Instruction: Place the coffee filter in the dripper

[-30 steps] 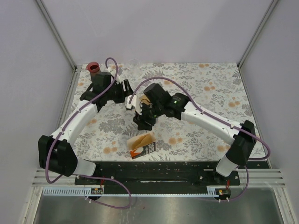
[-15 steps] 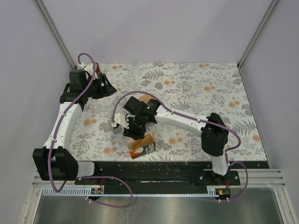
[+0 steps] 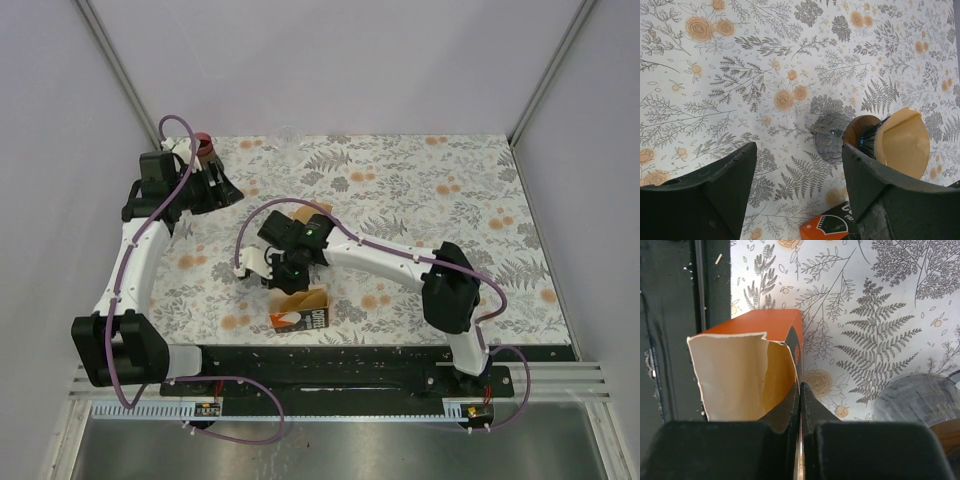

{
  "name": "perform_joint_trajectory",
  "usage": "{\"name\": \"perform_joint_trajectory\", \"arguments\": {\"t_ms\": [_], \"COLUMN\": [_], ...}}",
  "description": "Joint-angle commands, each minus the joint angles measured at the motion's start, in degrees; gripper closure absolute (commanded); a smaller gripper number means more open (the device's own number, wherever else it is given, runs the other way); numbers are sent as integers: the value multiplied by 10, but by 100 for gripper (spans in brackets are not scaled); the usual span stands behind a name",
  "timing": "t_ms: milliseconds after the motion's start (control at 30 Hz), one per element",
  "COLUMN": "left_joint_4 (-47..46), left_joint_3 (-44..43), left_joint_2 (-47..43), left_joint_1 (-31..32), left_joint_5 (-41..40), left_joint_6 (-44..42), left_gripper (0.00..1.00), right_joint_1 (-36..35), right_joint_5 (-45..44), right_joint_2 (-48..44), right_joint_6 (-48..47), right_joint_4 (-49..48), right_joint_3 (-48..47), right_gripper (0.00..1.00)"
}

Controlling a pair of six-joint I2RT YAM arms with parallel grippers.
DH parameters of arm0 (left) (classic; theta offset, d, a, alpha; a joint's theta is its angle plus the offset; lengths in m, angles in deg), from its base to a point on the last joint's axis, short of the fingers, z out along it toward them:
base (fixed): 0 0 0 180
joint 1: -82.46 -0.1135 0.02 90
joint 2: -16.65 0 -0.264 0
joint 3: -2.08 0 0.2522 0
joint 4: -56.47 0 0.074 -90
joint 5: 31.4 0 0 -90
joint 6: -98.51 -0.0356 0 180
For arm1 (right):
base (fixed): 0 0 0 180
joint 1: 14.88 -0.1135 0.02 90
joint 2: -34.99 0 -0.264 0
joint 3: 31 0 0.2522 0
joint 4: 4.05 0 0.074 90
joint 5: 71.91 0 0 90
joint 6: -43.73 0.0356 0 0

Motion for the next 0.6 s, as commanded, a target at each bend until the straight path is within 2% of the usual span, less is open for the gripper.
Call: {"name": "perform_joint_trajectory", "arguments": {"t_ms": [0, 333, 567], "left_joint_4": [-21, -18, -16], "left_joint_3": [-1, -21, -45], "left_joint_2": [4, 14, 23], "left_joint_1": [-9, -9, -9], "left_joint_5": [24, 33, 23], "left_joint_6": [-10, -35, -47], "left_gripper": [28, 28, 28], "right_joint_1": [-9, 0, 93], "right_joint_5": [30, 22, 51], "right_joint_2": [-65, -151, -212], "right_joint_6": [29, 123, 208], "right_joint_4": [35, 81, 94], "right_joint_3": [-46, -168, -239], "right_gripper": [100, 100, 100]}}
